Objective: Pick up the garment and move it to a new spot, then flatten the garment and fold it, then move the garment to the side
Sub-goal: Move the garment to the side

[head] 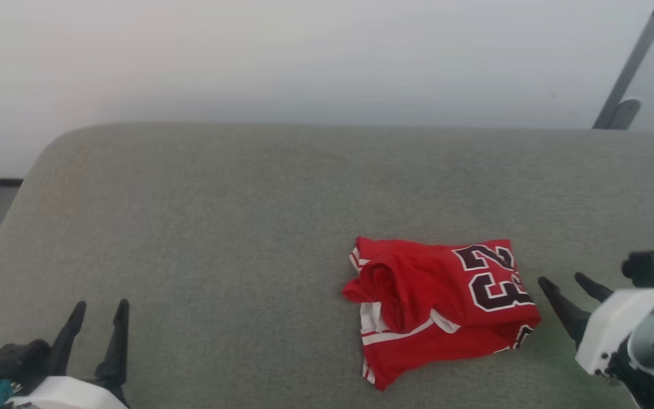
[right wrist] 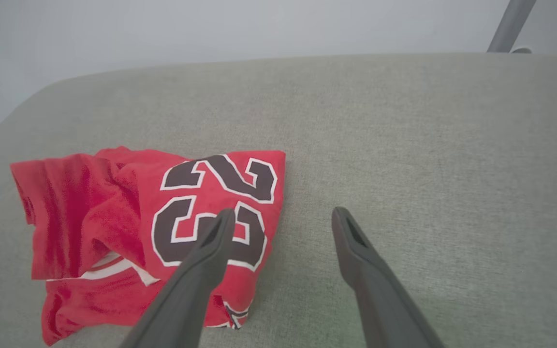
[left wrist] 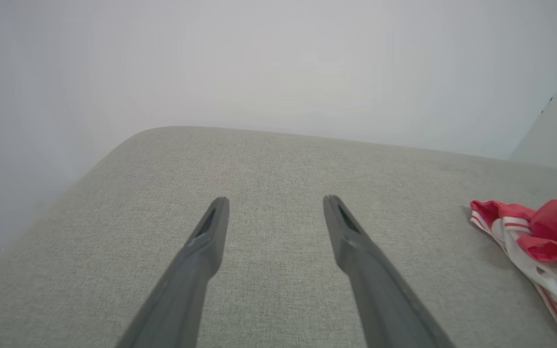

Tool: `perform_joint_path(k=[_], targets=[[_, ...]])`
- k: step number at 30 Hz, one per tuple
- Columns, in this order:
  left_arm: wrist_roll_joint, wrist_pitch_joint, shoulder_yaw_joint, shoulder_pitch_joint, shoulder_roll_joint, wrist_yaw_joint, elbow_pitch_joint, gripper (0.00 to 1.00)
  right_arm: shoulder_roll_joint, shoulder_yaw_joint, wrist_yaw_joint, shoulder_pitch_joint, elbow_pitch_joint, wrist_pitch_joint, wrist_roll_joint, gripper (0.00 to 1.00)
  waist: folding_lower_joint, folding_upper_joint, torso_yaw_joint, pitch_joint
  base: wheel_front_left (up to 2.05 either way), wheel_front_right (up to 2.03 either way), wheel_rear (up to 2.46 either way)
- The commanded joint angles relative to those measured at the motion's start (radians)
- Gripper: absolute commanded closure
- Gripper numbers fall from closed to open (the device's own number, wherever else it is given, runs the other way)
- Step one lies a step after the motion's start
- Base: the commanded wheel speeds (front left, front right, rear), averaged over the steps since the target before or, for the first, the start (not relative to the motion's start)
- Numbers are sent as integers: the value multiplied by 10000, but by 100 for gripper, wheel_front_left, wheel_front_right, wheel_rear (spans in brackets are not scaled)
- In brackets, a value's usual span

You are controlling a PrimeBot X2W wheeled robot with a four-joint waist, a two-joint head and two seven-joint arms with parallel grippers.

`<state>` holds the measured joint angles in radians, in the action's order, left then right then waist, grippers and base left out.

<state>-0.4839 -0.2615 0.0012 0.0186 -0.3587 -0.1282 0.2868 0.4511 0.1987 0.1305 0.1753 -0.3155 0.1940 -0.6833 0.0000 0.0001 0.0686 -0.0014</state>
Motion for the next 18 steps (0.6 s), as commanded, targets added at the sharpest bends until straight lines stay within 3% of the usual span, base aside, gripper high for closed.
perform_joint_path(k=[1,12,18], targets=[[-50,-35,-102,-198,38,-27,-7,0,86,176,4,343,-157,503,-204,0,0,-1,226,242,0,0,0],[-128,-35,-731,-870,131,-27,161,0,384,683,4,1986,-1383,3943,-757,0,0,-1,1086,1259,0,0,0],[-173,-35,-891,-1130,209,-27,225,0,360,724,4,2513,-1733,5235,-719,0,0,-1,1381,1643,0,0,0]])
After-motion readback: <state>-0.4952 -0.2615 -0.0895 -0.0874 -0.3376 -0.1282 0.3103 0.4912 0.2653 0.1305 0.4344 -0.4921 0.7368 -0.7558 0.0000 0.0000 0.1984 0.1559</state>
